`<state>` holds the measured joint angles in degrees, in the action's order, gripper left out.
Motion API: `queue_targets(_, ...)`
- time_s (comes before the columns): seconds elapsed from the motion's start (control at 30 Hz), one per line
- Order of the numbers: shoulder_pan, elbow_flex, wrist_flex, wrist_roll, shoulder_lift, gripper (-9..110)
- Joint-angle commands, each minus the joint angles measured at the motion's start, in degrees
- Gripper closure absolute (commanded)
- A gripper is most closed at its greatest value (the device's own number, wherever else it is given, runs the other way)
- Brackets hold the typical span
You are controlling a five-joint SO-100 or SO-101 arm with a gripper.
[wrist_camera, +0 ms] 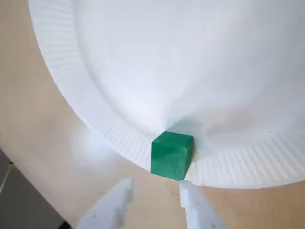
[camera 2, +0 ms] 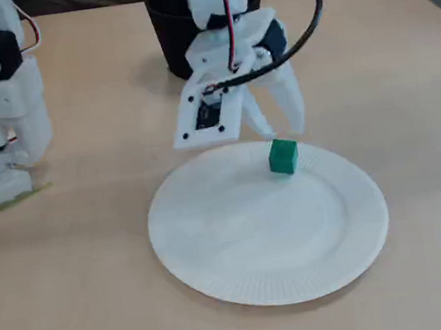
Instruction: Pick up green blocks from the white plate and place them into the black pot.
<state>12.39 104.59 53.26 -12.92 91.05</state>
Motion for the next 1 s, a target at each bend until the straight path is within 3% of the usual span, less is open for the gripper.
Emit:
queue_targets(0.0,-0.26,-2.2,5.45,-0.26,2.2,76)
queue_targets(0.47,1.49,-6.5,1.85,0.18,-6.33,73)
queue_targets(0.97,1.14,-12.22,-1.14,-1.23,-14.94,80)
